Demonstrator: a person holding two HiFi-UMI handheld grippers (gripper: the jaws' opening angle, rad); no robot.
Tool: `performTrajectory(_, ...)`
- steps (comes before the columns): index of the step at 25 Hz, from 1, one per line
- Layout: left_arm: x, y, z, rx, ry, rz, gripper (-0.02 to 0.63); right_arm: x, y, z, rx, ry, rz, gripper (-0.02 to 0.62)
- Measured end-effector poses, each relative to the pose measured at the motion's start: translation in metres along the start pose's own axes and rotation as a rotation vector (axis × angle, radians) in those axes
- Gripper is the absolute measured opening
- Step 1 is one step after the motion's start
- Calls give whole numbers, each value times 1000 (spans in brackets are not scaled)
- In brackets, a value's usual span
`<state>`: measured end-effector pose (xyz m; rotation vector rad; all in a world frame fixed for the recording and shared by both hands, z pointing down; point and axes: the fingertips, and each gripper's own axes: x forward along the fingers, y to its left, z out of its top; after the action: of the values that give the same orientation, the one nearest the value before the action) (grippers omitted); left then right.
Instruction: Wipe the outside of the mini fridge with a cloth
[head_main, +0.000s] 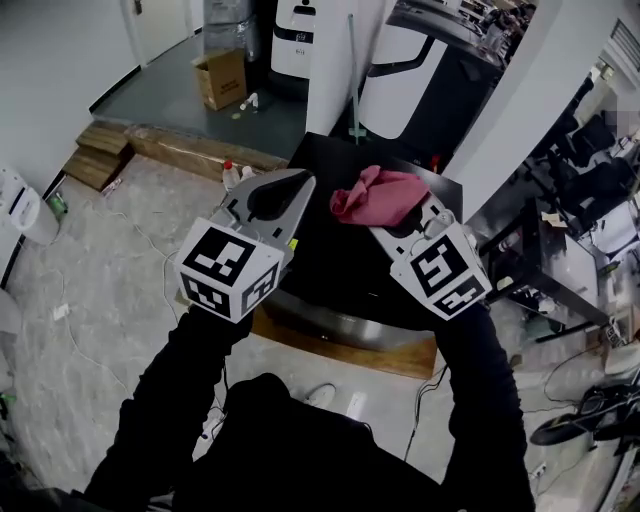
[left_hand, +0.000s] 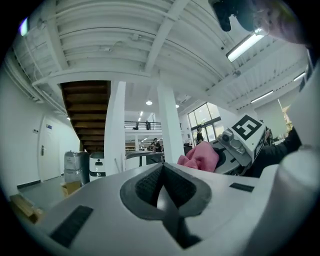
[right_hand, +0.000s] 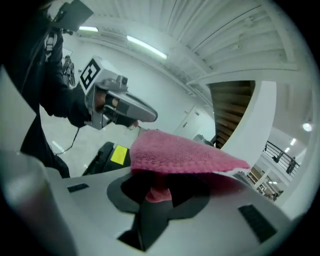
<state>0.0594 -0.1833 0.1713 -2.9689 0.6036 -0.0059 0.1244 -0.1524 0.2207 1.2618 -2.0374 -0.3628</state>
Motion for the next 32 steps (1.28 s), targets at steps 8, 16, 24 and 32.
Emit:
performTrajectory(8, 79, 60, -34, 16, 106, -18, 3, 92, -55, -31, -6, 210, 95, 91)
performTrajectory(16, 111, 116, -87, 4, 176, -6, 3, 195, -69, -58, 26, 289, 169, 91)
performTrajectory(24, 111, 139, -114, -18, 193, 10, 3, 256, -57, -74, 21, 335, 185, 86)
performTrajectory(32, 124, 105, -95, -14, 148, -42, 3, 226, -69, -102, -10, 407, 168, 83)
